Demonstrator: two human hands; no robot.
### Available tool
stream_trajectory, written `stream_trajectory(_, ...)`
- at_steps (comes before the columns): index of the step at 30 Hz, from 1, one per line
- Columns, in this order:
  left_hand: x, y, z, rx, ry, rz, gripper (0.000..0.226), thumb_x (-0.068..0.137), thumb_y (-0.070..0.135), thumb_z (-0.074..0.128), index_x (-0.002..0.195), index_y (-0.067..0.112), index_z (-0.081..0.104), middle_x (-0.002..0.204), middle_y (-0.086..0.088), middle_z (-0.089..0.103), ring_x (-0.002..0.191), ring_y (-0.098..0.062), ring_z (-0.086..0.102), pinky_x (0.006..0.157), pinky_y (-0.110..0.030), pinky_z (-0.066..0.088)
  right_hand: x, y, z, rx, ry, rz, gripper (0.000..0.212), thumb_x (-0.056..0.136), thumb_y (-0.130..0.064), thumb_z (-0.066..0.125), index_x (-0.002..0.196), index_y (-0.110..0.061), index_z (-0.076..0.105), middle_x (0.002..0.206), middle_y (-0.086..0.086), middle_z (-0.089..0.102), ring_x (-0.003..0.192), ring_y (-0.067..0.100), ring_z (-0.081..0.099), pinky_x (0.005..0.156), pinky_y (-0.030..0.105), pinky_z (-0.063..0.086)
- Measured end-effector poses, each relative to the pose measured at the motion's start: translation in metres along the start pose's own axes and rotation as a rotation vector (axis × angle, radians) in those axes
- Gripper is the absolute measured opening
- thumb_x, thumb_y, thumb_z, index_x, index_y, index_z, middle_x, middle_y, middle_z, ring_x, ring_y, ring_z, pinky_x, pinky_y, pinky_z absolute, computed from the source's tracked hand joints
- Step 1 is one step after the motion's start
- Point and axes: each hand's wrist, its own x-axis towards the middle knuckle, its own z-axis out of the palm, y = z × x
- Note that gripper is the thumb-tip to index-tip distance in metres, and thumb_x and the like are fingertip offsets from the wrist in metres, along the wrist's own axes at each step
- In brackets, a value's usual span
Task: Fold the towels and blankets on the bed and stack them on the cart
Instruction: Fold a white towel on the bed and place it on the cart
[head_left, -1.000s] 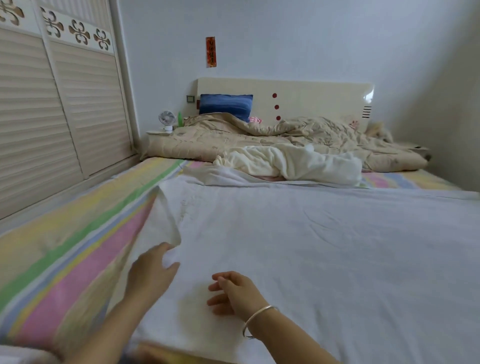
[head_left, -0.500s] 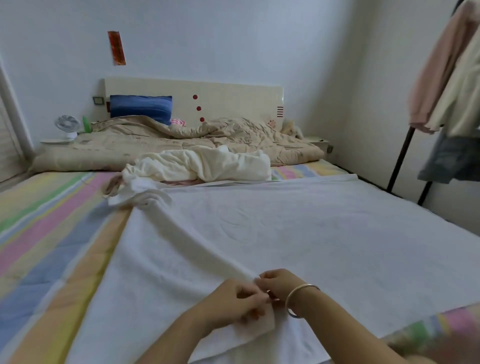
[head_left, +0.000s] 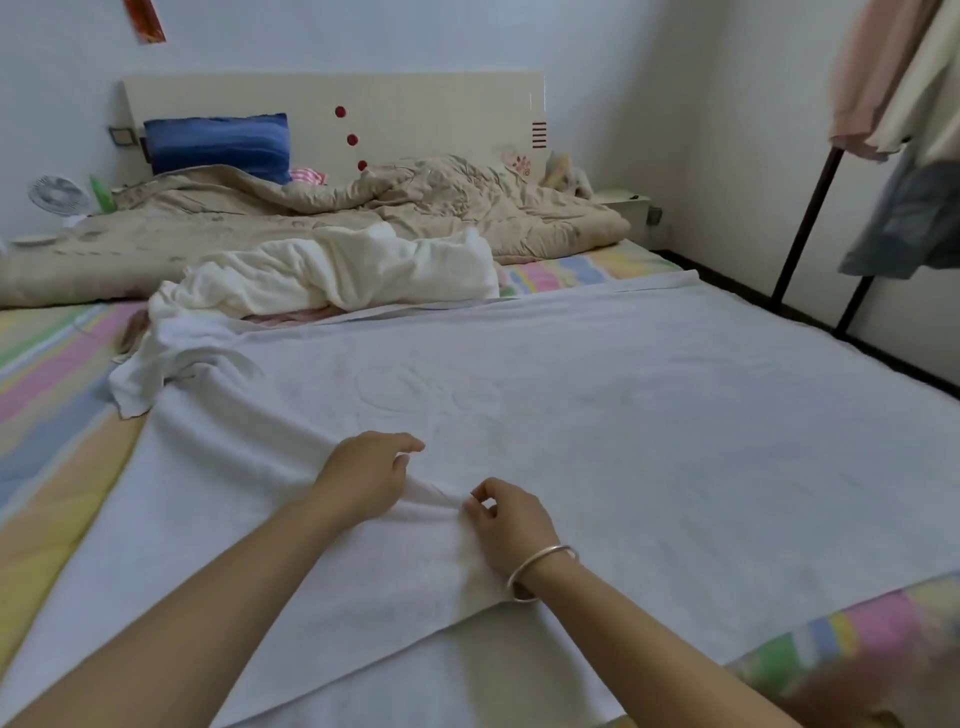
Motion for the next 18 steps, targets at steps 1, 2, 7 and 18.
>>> stream_trajectory(1,0.008,0.005,0.001,0.044,-0.054,0.0,0.036,0.1,0.017,0.041,0.128,0.028,0.061,0.134,0.007,0.059,0.125,-0.017,0.051,0.102,-0.028,0.038,0.003,0.007,-0.011,-0.013,-0.004,-0.011,0.018,0.098,-0.033,0.046,0.1,-0.022,0.06,0.101,0.001,0.067,0.096,0.02,0.058,0.076,0.028,0.042)
stream_trajectory(2,0.017,0.016,0.004,0.098,-0.11,0.004,0.036,0.1,0.017,0.04,0.126,0.029,0.061,0.134,0.007,0.059,0.124,-0.017,0.051,0.1,-0.027,0.039,0.006,0.02,-0.025,-0.025,-0.01,-0.016,0.019,0.098,-0.033,0.047,0.101,-0.021,0.061,0.101,0.001,0.067,0.092,0.02,0.057,0.074,0.028,0.041)
stream_trajectory(7,0.055,0.071,0.023,0.258,-0.242,0.031,0.031,0.097,0.022,0.045,0.118,0.033,0.065,0.122,0.006,0.063,0.113,-0.019,0.055,0.092,-0.028,0.041,0.013,0.079,-0.092,-0.067,-0.024,-0.004,0.016,0.097,-0.035,0.048,0.096,-0.026,0.06,0.096,-0.003,0.065,0.085,0.016,0.057,0.072,0.026,0.04)
stream_trajectory(18,0.151,0.33,0.1,0.325,0.148,0.201,0.023,0.087,0.006,0.053,0.098,0.02,0.066,0.102,-0.001,0.057,0.103,-0.022,0.048,0.066,-0.03,0.033,0.014,0.25,-0.304,-0.173,0.114,0.019,0.012,0.097,-0.034,0.049,0.093,-0.028,0.059,0.075,-0.01,0.058,0.07,0.013,0.053,0.059,0.022,0.038)
